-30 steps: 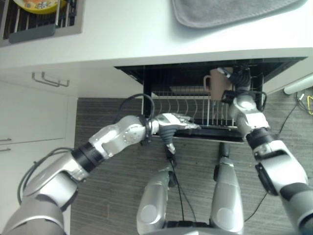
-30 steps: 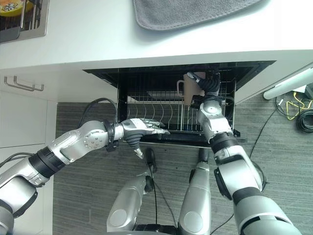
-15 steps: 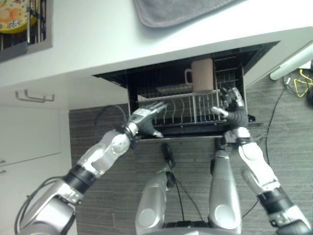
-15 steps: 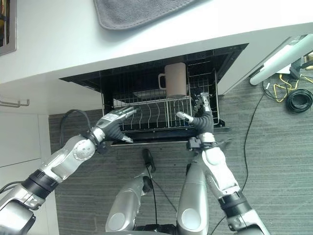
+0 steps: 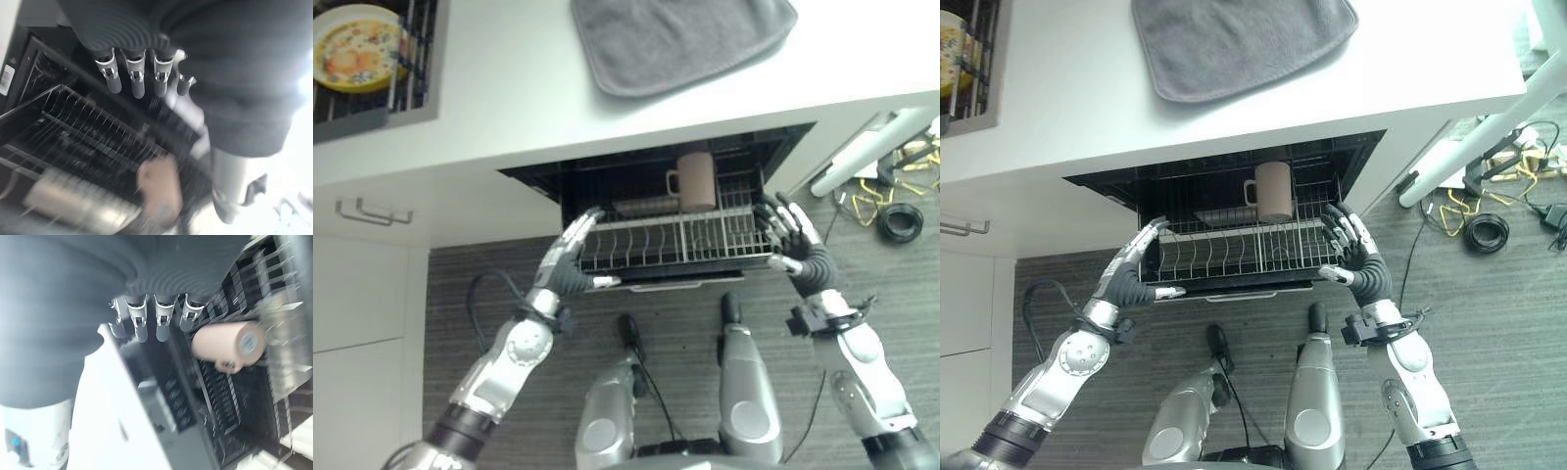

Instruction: Place the dishes in the dishwasher.

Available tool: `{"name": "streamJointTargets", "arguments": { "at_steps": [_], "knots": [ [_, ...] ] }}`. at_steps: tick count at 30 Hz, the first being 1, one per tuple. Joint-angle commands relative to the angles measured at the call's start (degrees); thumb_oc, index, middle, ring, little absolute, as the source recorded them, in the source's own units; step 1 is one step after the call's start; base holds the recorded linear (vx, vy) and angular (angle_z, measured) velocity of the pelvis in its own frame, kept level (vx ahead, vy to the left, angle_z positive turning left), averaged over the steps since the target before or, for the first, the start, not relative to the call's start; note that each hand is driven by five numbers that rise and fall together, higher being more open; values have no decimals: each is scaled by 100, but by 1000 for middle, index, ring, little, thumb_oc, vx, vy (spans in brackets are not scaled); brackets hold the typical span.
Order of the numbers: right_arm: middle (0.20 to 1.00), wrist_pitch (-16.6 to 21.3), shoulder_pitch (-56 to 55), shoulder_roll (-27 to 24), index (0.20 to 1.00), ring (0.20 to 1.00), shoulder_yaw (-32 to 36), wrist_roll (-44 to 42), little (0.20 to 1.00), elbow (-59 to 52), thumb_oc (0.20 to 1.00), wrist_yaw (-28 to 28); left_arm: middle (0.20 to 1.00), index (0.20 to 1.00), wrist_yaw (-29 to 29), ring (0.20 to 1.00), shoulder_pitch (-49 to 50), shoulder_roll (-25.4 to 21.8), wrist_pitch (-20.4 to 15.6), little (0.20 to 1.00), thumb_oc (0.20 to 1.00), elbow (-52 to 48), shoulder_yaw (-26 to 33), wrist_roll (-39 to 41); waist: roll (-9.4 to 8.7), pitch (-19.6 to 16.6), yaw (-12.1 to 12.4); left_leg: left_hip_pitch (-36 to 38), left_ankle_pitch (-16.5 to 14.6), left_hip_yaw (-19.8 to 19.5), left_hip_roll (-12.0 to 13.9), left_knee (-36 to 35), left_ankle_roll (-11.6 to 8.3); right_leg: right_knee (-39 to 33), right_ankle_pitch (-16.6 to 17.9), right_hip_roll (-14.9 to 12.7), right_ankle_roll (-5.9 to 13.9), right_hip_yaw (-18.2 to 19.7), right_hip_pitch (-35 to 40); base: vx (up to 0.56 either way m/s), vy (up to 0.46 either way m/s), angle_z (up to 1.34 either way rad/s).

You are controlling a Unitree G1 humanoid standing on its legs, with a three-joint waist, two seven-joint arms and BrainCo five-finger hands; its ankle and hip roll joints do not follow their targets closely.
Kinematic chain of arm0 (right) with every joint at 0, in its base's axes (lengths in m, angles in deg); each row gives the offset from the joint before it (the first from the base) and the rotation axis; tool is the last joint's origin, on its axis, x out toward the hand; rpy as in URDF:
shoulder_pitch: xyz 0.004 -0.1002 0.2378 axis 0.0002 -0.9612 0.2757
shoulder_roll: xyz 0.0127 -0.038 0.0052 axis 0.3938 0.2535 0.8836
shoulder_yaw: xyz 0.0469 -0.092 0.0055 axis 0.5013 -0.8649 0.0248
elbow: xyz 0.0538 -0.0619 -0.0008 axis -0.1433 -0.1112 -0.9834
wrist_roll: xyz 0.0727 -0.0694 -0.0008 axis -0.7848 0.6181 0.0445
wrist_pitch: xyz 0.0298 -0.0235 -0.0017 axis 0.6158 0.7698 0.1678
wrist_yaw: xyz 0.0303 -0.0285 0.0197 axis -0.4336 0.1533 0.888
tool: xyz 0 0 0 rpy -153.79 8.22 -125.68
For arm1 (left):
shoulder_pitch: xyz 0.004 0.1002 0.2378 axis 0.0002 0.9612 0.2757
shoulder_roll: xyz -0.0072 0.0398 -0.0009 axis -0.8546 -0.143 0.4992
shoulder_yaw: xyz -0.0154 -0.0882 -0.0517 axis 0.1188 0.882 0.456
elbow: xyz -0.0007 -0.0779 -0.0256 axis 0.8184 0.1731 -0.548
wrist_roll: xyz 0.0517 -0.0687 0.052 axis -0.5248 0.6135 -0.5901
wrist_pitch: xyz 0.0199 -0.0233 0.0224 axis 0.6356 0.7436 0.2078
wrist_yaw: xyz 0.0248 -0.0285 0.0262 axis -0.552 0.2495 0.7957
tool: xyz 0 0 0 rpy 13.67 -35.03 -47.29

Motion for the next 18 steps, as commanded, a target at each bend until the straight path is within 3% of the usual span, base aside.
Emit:
{"name": "streamJointTargets", "arguments": {
  "at_steps": [1,3,7,10,12,15,17,18],
  "knots": [
    [1000,456,34,215,1000,1000,81,-247,1000,-381,1000,-409,1000,1000,-320,1000,15,-274,-1018,1000,1000,-289,387,1554,-325,-709,156,179,-632,269,19,440,152,-344,-269,-22,-114,-485,577,91,-88,18],
    [1000,679,-25,268,1000,1000,105,-210,1000,-403,1000,-456,1000,1000,-914,1000,220,-9,-1312,1000,1000,-417,453,2377,-359,-1037,262,435,-557,231,66,238,104,-544,-233,15,-119,-626,896,110,-104,19],
    [1000,885,135,343,1000,1000,5,50,1000,-379,1000,-443,1000,1000,-1518,1000,161,284,-1581,1000,1000,-498,422,3291,-423,-1496,407,795,-467,181,111,-111,33,-851,-191,76,-112,-781,1353,93,-98,18],
    [1000,1127,425,361,1000,1000,-133,335,1000,-254,1000,-323,1000,1000,-2079,1000,-101,421,-1492,1000,1000,-401,361,3853,-455,-1730,473,1006,-406,161,159,-332,-22,-1062,-156,118,-109,-852,1634,41,-82,15],
    [1000,1184,661,313,1000,1000,-134,447,1000,-112,1000,-10,1000,1000,-2454,1000,-327,517,-1266,1000,1000,-294,263,4214,-481,-1908,512,1189,-410,160,190,-467,-73,-1229,-140,137,-97,-919,1866,76,-111,4],
    [1000,1180,881,272,1000,1000,-156,598,1000,184,1000,244,1000,1000,-3037,1000,-597,581,-1216,1000,1000,-48,172,4573,-466,-2117,507,1335,-454,173,224,-492,-114,-1358,-119,172,-106,-929,2030,77,-69,1],
    [1000,1244,972,262,1000,1000,-156,680,1000,366,1000,287,1000,1000,-3044,1000,-687,592,-1388,1000,1000,55,156,4631,-450,-2200,491,1422,-487,200,224,-487,-126,-1470,-76,177,-102,-907,2118,102,-30,-6],
    [1000,1287,1014,252,1000,1000,-138,665,1000,441,1000,312,1000,1000,-3097,1000,-739,600,-1293,1000,1000,117,170,4736,-443,-2259,481,1476,-502,216,226,-495,-133,-1556,-33,179,-93,-897,2165,105,-41,-9]
  ]
}}
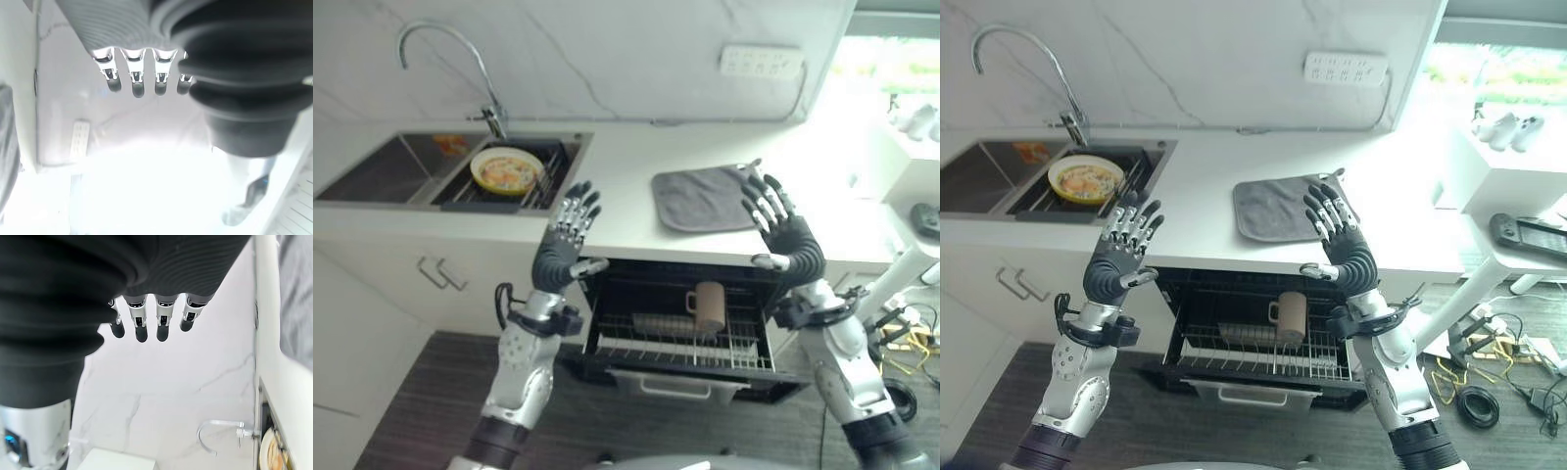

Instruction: Place the dishes in the dishwasher.

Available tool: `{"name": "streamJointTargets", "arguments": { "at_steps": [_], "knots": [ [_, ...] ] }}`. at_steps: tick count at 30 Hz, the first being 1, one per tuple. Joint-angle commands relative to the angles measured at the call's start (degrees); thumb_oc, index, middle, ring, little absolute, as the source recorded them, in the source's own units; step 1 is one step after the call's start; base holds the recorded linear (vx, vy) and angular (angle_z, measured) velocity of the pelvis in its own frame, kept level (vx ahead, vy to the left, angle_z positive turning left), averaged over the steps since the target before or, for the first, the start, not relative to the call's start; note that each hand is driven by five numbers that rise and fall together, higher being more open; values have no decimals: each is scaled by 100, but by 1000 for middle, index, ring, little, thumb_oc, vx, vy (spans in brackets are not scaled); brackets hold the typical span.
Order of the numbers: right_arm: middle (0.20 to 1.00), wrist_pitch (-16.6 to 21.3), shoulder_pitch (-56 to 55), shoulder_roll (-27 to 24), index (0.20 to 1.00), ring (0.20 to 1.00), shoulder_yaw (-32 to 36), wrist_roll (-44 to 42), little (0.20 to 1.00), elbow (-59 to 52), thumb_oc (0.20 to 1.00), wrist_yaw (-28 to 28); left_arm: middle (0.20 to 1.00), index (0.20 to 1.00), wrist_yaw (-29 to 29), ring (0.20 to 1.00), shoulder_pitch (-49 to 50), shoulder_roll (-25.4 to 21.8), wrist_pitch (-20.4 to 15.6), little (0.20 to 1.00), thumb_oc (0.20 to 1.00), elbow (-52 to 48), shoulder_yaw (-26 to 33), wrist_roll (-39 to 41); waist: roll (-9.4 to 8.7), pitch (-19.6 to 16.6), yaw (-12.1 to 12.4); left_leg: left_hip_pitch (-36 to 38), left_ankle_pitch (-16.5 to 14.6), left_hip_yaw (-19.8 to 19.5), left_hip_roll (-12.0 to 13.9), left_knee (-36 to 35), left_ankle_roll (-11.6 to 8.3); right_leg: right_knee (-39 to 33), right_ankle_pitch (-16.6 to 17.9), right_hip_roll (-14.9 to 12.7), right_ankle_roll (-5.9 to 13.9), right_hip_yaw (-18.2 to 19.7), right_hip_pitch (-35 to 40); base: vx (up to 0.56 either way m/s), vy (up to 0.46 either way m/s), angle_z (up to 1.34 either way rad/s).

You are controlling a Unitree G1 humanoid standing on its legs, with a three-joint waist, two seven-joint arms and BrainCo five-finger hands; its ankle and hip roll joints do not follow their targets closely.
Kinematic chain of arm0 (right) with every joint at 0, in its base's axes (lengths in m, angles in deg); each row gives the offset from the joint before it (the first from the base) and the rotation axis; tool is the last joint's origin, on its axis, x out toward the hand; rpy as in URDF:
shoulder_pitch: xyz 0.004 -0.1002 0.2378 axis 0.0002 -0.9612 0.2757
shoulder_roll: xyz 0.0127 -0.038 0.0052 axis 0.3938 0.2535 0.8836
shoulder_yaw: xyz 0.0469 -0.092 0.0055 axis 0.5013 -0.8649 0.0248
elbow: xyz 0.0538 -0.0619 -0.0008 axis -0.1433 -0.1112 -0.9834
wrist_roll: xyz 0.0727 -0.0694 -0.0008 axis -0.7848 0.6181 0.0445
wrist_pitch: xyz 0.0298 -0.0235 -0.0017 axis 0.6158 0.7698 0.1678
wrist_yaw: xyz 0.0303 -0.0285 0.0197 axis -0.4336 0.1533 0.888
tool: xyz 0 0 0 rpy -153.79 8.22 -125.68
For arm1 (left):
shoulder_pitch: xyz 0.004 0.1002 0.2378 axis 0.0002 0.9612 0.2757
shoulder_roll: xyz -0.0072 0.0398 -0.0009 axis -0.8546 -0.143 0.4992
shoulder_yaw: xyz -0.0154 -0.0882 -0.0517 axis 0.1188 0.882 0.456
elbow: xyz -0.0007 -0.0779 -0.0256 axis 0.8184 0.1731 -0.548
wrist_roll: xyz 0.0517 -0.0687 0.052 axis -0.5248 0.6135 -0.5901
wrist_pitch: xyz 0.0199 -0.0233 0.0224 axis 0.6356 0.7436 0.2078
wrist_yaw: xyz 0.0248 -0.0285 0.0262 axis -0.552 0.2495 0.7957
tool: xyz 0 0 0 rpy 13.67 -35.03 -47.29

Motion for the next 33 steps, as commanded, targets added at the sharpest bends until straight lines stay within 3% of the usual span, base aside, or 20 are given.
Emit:
{"name": "streamJointTargets", "arguments": {
  "at_steps": [1,3,6,10,11,19,22,24,25,26,27,29,31,32,33],
  "knots": [
    [1000,531,333,-17,1000,1000,120,98,1000,-227,1000,146,1000,1000,-190,1000,-476,-135,-177,1000,1000,64,180,364,-122,276,72,349,-371,323,123,38,-2,318,-445,-42,-103,-268,143,76,-51,-16],
    [1000,596,363,4,1000,1000,153,83,1000,-155,1000,207,1000,1000,-75,1000,-517,-97,-140,1000,1000,145,156,115,-120,224,48,395,-407,312,121,27,-12,260,-419,-19,-93,-195,174,59,-58,-17],
    [1000,671,291,-1,1000,1000,286,63,1000,-183,1000,247,1000,1000,11,1000,-491,-170,-386,1000,1000,113,182,-432,-111,199,8,429,-434,308,121,42,-6,290,-434,-2,-104,-115,174,59,-41,-5],
    [1000,641,266,-46,1000,1000,357,97,1000,-162,1000,313,1000,1000,135,1000,-487,-310,-446,1000,1000,66,317,-547,-63,212,-24,477,-470,274,119,64,18,347,-490,10,-134,-50,179,53,11,-1],
    [1000,338,32,-175,1000,1000,810,-581,1000,-53,1000,-409,1000,1000,81,1000,-554,-196,403,1000,1000,100,370,-267,-200,561,58,-327,-594,-471,-854,389,490,1158,-871,781,-478,333,-570,22,40,-2],
    [1000,259,132,-28,1000,1000,774,-540,1000,33,1000,-198,1000,1000,226,1000,-429,-151,632,1000,1000,56,455,-169,-207,412,221,-151,-608,-620,-971,188,571,794,-744,768,-447,330,-361,-42,-3,3],
    [1000,131,98,-42,1000,1000,765,-211,1000,8,1000,221,1000,1000,224,1000,-268,-180,662,1000,1000,27,542,-122,-191,399,253,-103,-597,-699,-956,176,574,831,-806,825,-498,357,-309,12,-65,4],
    [1000,35,-15,-12,1000,1000,808,-228,1000,-10,1000,306,1000,1000,189,1000,-188,-178,650,1000,1000,72,581,-74,-193,389,182,-134,-689,-539,-965,380,556,872,-849,856,-538,372,-304,-6,-4,11],
    [1000,53,-145,-50,1000,1000,898,-140,1000,-104,1000,342,1000,1000,39,1000,-276,-183,650,1000,1000,86,546,27,-221,432,58,-268,-820,6,-899,793,533,962,-869,769,-554,154,-330,-120,112,14],
    [1000,137,-194,-100,1000,1000,958,-60,1000,-139,1000,473,1000,1000,-59,1000,-378,-174,670,1000,1000,107,486,75,-289,484,-39,-398,-881,453,-675,1144,475,1041,-868,640,-574,-24,-376,-126,195,60],
    [1000,174,-174,-154,1000,1000,989,-47,1000,-124,1000,526,1000,1000,-61,1000,-423,-166,656,1000,1000,115,436,96,-322,526,-78,-441,-1034,487,-511,1419,398,1134,-953,561,-562,-52,-376,-213,263,140],
    [1000,285,84,-268,1000,1000,926,-146,1000,53,1000,516,1000,1000,108,1000,-450,-90,559,1000,1000,72,392,-32,-298,706,-11,-640,-828,104,-143,1807,290,1536,-987,405,-629,-8,-629,-197,425,102],
    [1000,288,170,-396,1000,1000,1046,-96,1000,19,1000,451,1000,1000,194,1000,-454,-109,425,1000,1000,50,404,-241,-155,787,-64,-517,-309,-111,461,1465,77,1990,-1188,238,-581,126,-935,-113,615,-74],
    [1000,274,176,-429,1000,1000,1074,-97,1000,-3,1000,435,1000,1000,201,1000,-462,-119,414,1000,1000,44,405,-258,-133,779,-76,-519,-213,-124,548,1398,42,2037,-1197,222,-578,146,-998,-212,1082,-79],
    [1000,114,385,-850,1000,1000,1243,-106,1000,-149,1000,506,1000,1000,190,1000,-546,-262,228,1000,1000,73,371,-379,5,877,-187,-438,107,-362,1068,1038,-202,2553,-1353,-72,-441,393,-1418,-244,1332,-42]
  ]
}}
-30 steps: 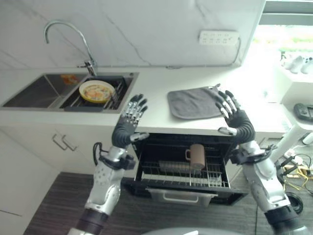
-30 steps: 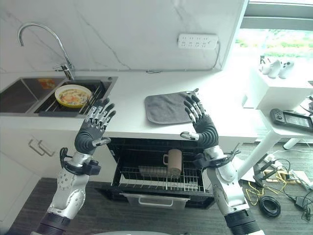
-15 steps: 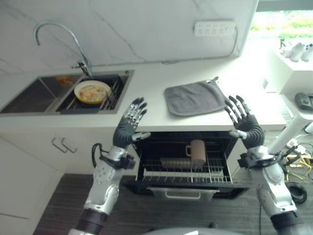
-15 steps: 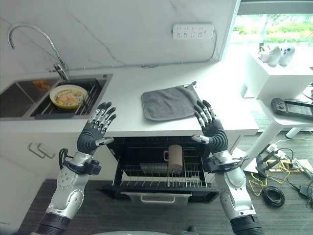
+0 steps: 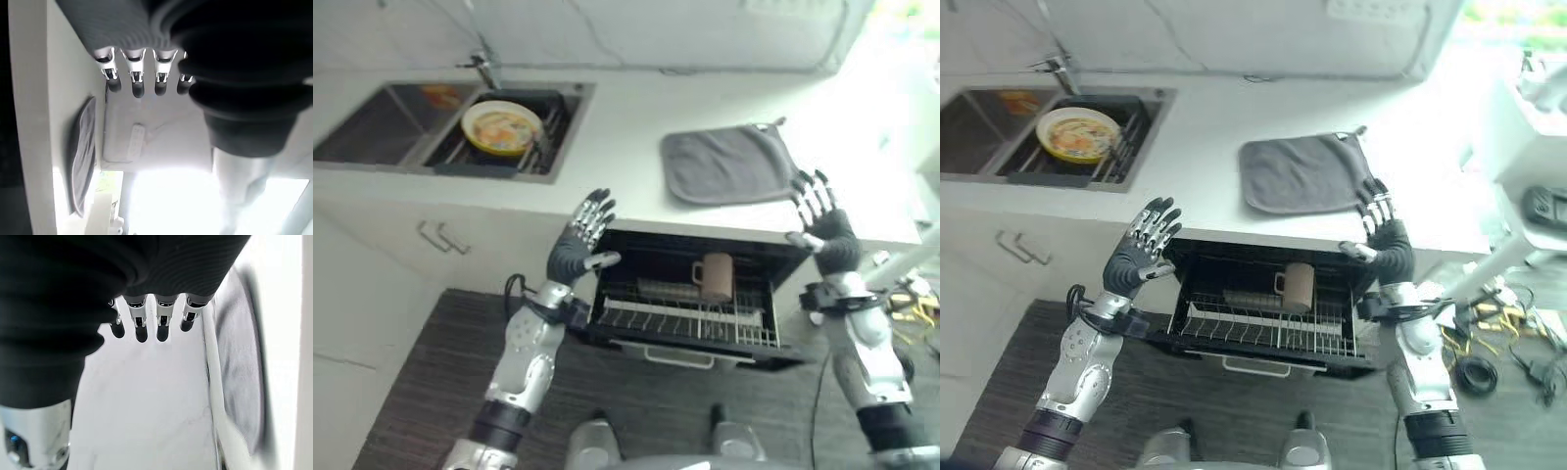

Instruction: Place the dishes in the dishwasher.

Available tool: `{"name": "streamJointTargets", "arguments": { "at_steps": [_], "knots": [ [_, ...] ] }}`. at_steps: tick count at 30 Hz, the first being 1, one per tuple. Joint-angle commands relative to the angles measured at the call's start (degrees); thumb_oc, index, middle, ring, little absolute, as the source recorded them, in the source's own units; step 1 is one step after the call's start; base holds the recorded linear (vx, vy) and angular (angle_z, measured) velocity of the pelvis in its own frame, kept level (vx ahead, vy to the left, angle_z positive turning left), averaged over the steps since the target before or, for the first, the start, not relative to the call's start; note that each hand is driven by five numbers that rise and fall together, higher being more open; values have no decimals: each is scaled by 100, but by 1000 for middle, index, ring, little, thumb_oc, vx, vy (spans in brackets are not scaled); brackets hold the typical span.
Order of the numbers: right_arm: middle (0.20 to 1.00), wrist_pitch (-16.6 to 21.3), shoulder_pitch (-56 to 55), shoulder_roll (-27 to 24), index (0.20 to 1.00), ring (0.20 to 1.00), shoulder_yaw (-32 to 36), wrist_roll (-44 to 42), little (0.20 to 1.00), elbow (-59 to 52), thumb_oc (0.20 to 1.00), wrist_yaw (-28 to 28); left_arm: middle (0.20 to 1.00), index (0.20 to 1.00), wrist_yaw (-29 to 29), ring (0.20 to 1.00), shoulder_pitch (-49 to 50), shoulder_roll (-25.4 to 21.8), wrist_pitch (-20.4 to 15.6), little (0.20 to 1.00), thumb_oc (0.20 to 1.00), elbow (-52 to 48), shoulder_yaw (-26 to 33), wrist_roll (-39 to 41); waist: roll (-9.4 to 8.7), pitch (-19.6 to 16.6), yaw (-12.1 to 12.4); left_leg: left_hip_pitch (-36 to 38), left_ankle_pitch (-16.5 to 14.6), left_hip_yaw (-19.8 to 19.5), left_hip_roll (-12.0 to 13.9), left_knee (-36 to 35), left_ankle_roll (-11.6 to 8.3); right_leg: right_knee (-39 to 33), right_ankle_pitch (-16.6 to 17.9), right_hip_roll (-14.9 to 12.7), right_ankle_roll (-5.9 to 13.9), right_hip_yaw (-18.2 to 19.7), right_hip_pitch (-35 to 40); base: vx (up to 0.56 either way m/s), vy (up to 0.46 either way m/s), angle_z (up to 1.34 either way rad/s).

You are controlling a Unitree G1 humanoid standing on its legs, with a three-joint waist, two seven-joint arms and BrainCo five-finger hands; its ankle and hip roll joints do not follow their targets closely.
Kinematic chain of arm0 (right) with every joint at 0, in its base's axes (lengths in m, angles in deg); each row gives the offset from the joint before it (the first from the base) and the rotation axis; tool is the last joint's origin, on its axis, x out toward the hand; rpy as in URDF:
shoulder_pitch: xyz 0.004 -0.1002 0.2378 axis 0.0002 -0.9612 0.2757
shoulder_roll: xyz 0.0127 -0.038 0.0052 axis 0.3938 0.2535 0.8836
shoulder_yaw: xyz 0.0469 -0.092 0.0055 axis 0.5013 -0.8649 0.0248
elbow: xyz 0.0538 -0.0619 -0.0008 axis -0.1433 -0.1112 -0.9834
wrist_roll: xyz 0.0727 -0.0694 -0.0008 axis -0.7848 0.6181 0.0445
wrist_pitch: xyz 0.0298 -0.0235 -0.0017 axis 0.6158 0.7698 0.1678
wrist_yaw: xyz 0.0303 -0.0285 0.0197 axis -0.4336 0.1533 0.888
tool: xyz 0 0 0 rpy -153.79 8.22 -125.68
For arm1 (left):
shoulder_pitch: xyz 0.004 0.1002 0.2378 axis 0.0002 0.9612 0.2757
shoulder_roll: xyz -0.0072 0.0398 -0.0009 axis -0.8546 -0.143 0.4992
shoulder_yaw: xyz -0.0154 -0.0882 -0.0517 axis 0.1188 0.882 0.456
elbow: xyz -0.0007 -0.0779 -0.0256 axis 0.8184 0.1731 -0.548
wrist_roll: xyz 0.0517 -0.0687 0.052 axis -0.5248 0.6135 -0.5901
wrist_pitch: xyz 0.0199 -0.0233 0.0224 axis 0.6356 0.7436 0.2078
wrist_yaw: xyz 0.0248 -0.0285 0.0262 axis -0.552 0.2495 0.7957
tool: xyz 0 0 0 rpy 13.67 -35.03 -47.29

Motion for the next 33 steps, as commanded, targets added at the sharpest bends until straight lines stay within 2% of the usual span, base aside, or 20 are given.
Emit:
{"name": "streamJointTargets", "arguments": {
  "at_steps": [1,2,3,4,5,6,7,10,13,14,16,17,20,23,25,29,30,33],
  "knots": [
    [1000,33,470,-710,1000,1000,-9,-120,1000,-544,1000,56,1000,1000,27,1000,-21,-303,-674,1000,1000,-191,318,-78,143,-208,-10,839,623,254,162,-1128,-151,1029,-615,-26,-396,-221,-561,-225,1860,-11],
    [1000,-219,356,-572,1000,1000,215,-302,1000,-525,1000,30,1000,1000,-42,1000,20,-449,-485,1000,1000,-182,267,183,89,-186,-75,690,217,316,-171,-762,-107,300,160,-524,82,-83,-310,-106,1310,16],
    [1000,-108,193,-396,1000,1000,300,-469,1000,-499,1000,-72,1000,1000,-96,1000,8,-439,-358,1000,1000,-196,284,122,-7,-202,-66,530,-35,284,-414,-578,-11,-529,990,-850,301,-29,-145,-83,994,21],
    [1000,-34,97,-190,1000,1000,300,-475,1000,-482,1000,-204,1000,1000,-54,1000,33,-413,-315,1000,1000,-208,331,-49,-49,-186,-30,611,-158,406,-545,-624,58,-781,1506,-1056,363,-188,-254,-165,693,33],
    [1000,-41,68,20,1000,1000,242,-524,1000,-429,1000,-429,1000,1000,-2,1000,137,-414,-312,1000,1000,-189,406,-137,-36,-172,79,851,-202,734,-661,-838,149,-647,1482,-1030,359,-583,-363,-186,722,-49],
    [1000,-8,37,118,1000,1000,150,-551,1000,-417,1000,-455,1000,1000,-7,1000,236,-435,-293,1000,1000,-207,469,-146,-4,-220,137,877,-158,882,-773,-960,254,-468,1168,-815,285,-737,-341,-156,660,-144],
    [1000,19,-28,171,1000,1000,114,-547,1000,-448,1000,-435,1000,1000,-61,1000,267,-444,-233,1000,1000,-204,540,-137,41,-276,134,845,-106,912,-854,-1023,335,-192,747,-502,138,-731,-328,-108,525,-164],
    [1000,80,-202,306,1000,1000,14,-414,1000,-496,1000,-378,1000,1000,-60,1000,152,-424,-120,1000,1000,-92,517,-116,73,-456,171,728,75,880,-1265,-1368,592,788,-9,362,-213,-817,-333,-97,394,-26],
    [1000,95,-263,370,1000,1000,-72,-410,1000,-543,1000,-266,1000,1000,-16,1000,-55,-318,47,1000,1000,-82,415,-276,-47,-543,161,591,87,754,-1716,-1478,707,1010,-213,1127,-400,-697,-232,-91,185,18],
    [1000,110,-260,366,1000,1000,-82,-409,1000,-532,1000,-245,1000,1000,-17,1000,-81,-315,51,1000,1000,-64,395,-282,-54,-545,153,583,89,713,-1762,-1478,717,1000,-227,1193,-426,-658,-221,-60,86,30],
    [1000,178,-239,328,1000,1000,-116,-427,1000,-455,1000,-192,1000,1000,-15,1000,-232,-274,91,1000,1000,71,303,-288,-84,-542,88,582,106,406,-1994,-1466,774,641,-357,1470,-629,-406,-67,-30,16,33],
    [1000,154,-226,324,1000,1000,-104,-441,1000,-434,1000,-211,1000,1000,-7,1000,-218,-265,51,1000,1000,142,291,-258,-69,-583,89,596,149,324,-2020,-1533,775,360,-406,1552,-716,-335,8,-25,-29,44],
    [1000,111,-319,333,1000,1000,-46,-460,1000,-448,1000,-276,1000,1000,-132,1000,94,-215,-46,1000,1000,99,421,-271,-44,-628,109,731,178,264,-2026,-1624,726,-215,-349,1585,-748,-285,250,10,-51,58],
    [1000,140,-444,365,1000,1000,23,-312,1000,-458,1000,-205,1000,1000,-221,1000,154,-190,60,1000,1000,99,404,-203,-61,-677,24,717,22,576,-2053,-1351,731,-446,-237,1520,-746,-332,350,-7,25,26],
    [1000,201,-444,334,1000,1000,46,-292,1000,-439,1000,-172,1000,1000,-299,1000,188,-160,48,1000,1000,40,393,-206,-73,-673,11,722,57,586,-1855,-1319,618,-463,-227,1470,-760,-314,372,-11,179,22],
    [1000,88,-375,267,1000,1000,17,-232,1000,-469,1000,-95,1000,1000,-225,1000,402,-155,75,1000,1000,-150,507,-40,-57,-637,123,750,352,31,-1455,-1581,349,-311,-380,1416,-794,-91,443,99,292,5],
    [1000,4,-349,180,1000,1000,-10,-211,1000,-493,1000,-27,1000,1000,-249,1000,465,-141,103,1000,1000,-146,548,99,-60,-592,174,669,531,-204,-1210,-1642,214,-186,-499,1330,-817,-12,492,200,446,-23],
    [1000,-120,-275,52,1000,1000,-20,-292,1000,-540,1000,124,1000,1000,-385,1000,582,-107,84,1000,1000,-169,578,129,-19,-459,254,509,603,-522,-1044,-1552,139,-34,-612,1152,-823,58,535,189,473,-37]
  ]
}}
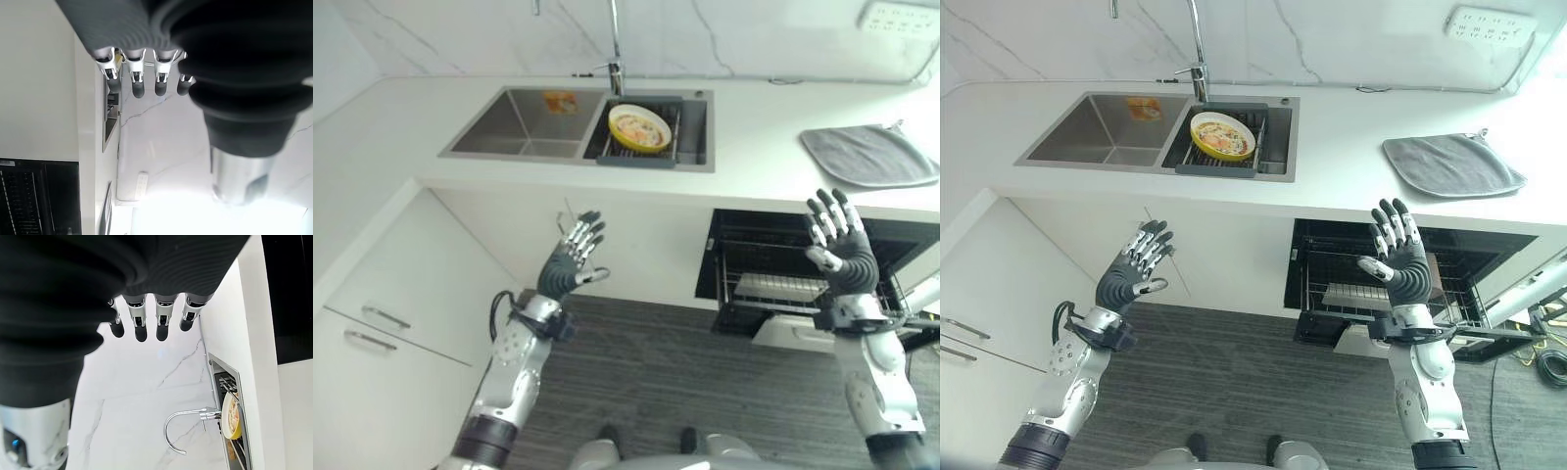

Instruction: Place the dishes in the dishwasher.

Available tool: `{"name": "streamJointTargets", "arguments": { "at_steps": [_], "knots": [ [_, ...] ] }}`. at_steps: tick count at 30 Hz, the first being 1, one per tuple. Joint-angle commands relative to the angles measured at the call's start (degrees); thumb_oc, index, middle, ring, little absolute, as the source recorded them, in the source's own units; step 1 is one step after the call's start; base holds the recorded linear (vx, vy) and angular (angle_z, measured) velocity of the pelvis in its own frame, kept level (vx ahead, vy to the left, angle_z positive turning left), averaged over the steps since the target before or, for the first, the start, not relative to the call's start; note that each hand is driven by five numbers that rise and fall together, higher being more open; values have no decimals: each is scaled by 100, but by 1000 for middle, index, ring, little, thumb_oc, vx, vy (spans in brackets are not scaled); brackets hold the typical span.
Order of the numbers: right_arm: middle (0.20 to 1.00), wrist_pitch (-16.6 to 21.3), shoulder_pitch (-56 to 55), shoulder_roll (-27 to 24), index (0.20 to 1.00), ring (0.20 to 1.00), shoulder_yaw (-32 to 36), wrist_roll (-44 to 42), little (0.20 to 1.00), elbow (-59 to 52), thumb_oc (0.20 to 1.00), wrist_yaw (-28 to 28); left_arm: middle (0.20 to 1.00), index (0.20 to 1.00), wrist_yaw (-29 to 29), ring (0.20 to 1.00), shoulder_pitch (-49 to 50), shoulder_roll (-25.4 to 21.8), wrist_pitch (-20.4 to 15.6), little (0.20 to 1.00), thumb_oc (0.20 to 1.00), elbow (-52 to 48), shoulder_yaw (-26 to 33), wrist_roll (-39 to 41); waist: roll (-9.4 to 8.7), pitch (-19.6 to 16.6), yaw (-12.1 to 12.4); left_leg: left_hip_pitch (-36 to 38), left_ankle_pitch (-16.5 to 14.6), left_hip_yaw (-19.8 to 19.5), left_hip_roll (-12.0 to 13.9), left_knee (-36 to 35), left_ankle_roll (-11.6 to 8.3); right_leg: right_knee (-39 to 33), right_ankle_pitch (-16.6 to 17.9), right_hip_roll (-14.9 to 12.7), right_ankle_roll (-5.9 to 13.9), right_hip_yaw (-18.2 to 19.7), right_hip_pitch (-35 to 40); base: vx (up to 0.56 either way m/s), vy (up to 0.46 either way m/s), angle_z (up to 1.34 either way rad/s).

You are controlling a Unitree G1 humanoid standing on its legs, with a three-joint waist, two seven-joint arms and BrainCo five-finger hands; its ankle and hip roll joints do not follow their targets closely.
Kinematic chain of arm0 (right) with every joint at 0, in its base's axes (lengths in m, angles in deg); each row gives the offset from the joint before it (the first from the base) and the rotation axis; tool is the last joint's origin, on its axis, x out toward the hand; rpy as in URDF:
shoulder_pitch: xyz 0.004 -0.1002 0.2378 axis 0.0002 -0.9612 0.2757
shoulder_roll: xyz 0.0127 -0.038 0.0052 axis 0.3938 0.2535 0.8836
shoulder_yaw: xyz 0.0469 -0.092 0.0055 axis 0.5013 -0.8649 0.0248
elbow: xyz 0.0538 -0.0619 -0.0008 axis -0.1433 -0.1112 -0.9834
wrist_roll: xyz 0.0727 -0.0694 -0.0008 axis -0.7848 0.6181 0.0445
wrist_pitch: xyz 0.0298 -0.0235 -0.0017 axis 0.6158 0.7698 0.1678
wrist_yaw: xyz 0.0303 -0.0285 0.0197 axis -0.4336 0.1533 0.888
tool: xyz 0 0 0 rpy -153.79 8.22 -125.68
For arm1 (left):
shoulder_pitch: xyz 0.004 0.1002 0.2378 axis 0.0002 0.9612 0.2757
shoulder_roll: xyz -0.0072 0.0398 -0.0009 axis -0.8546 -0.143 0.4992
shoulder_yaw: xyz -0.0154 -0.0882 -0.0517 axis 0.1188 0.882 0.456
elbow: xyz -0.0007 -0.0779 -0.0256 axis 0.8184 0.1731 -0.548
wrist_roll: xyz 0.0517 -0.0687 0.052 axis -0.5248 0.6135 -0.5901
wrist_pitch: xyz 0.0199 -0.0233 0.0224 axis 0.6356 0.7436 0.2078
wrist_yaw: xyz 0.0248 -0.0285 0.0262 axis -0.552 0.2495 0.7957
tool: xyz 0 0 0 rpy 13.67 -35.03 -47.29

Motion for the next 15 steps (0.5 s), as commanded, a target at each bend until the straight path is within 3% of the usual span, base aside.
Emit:
{"name": "streamJointTargets", "arguments": {
  "at_steps": [1,2,5,7,9,12,13,15],
  "knots": [
    [1000,76,396,-291,1000,1000,213,31,1000,-171,1000,164,1000,1000,-180,1000,-34,26,-321,1000,1000,-393,278,110,128,221,76,462,417,79,-269,-454,-136,158,-325,40,215,103,307,162,513,-54],
    [1000,68,400,-289,1000,1000,209,15,1000,-175,1000,182,1000,1000,-208,1000,-38,13,-317,1000,1000,-380,271,85,148,238,65,498,374,112,-283,-445,-127,178,-316,-20,252,96,288,163,570,-58],
    [1000,179,315,-142,1000,1000,190,-77,1000,-212,1000,29,1000,1000,-108,1000,-88,-92,-407,1000,1000,-448,252,-134,194,235,2,640,170,225,-553,-444,53,-40,124,-466,651,178,188,118,467,-62],
    [1000,166,280,-16,1000,1000,139,-159,1000,-231,1000,-37,1000,1000,98,1000,-144,-158,-297,1000,1000,-456,249,-203,222,203,-30,718,121,188,-697,-527,204,-82,280,-552,762,360,93,93,308,-83],
    [1000,122,205,127,1000,1000,95,-189,1000,-285,1000,-134,1000,1000,171,1000,-191,-200,-231,1000,1000,-424,260,-126,251,165,-65,753,66,208,-813,-551,352,158,254,-442,759,439,-42,62,232,-80],
    [1000,134,130,291,1000,1000,-64,-66,1000,-362,1000,-176,1000,1000,132,1000,-107,-225,-247,1000,1000,-496,298,-182,238,126,-10,763,28,506,-931,-636,525,792,108,-109,647,164,-288,-10,150,-53],
    [1000,135,125,325,1000,1000,-109,-44,1000,-353,1000,-234,1000,1000,178,1000,-51,-227,-222,1000,1000,-576,326,-213,200,122,57,775,20,682,-996,-662,536,858,18,61,557,-177,-275,-9,87,-56],
    [1000,63,182,296,1000,1000,-163,-77,1000,-340,1000,-335,1000,1000,290,1000,32,-227,-172,1000,1000,-681,396,-195,152,143,193,786,15,937,-1043,-651,498,631,-118,99,451,-680,-122,-4,20,-64]
  ]
}}
